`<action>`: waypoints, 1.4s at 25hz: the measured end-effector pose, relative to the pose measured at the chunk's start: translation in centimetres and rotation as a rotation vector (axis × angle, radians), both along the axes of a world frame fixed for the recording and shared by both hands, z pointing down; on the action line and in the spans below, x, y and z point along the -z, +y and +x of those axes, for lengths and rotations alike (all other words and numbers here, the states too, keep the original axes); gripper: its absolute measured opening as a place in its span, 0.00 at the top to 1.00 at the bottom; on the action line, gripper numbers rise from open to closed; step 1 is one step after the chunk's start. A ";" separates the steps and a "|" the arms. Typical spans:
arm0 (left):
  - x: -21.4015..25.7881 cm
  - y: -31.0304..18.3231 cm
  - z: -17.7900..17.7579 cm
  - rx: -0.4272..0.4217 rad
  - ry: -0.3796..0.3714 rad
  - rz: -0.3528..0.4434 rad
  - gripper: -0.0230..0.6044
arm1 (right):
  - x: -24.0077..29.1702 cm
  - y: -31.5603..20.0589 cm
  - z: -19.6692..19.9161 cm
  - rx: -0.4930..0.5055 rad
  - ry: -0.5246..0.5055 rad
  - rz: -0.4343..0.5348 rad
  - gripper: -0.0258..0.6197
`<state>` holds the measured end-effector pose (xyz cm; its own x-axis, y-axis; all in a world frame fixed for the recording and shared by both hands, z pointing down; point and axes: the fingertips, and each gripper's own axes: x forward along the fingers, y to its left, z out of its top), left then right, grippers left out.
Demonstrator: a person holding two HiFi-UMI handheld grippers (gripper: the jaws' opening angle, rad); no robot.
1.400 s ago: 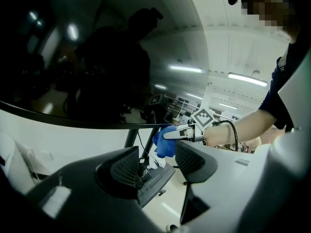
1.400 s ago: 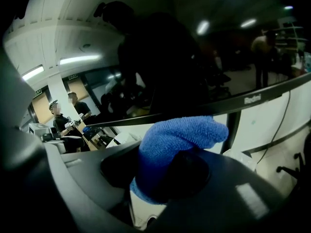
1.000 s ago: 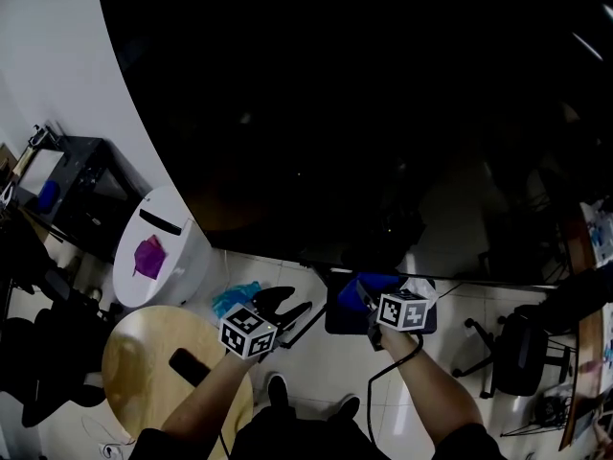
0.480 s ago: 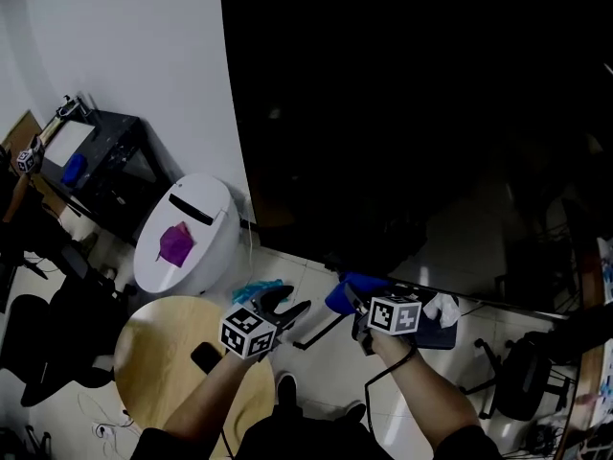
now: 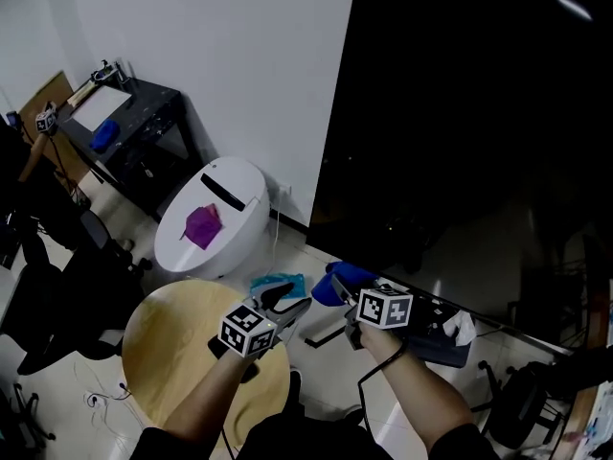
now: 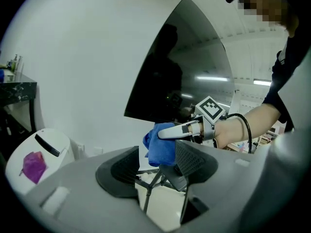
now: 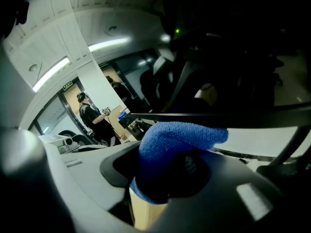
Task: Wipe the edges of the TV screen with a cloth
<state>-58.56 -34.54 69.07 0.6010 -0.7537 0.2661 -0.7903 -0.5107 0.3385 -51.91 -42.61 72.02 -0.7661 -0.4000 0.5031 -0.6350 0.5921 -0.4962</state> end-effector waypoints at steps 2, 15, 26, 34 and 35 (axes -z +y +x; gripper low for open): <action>0.2 0.2 -1.0 0.007 -0.018 0.011 0.61 | -0.1 -0.1 -2.2 0.029 -0.018 -0.007 0.71; 0.2 1.0 -6.6 0.058 -0.200 0.076 0.61 | 0.4 1.1 -12.8 0.172 -0.063 -0.005 0.71; 0.4 0.6 -6.6 0.044 -0.347 0.116 0.49 | 4.5 7.3 -16.6 0.313 -0.168 0.042 0.71; 0.8 0.4 -5.7 0.076 -0.214 0.108 0.72 | 5.4 7.4 -14.8 0.307 -0.192 0.038 0.63; 0.6 0.3 -5.6 0.080 -0.186 0.091 0.74 | 5.4 7.3 -14.6 0.305 -0.193 0.035 0.59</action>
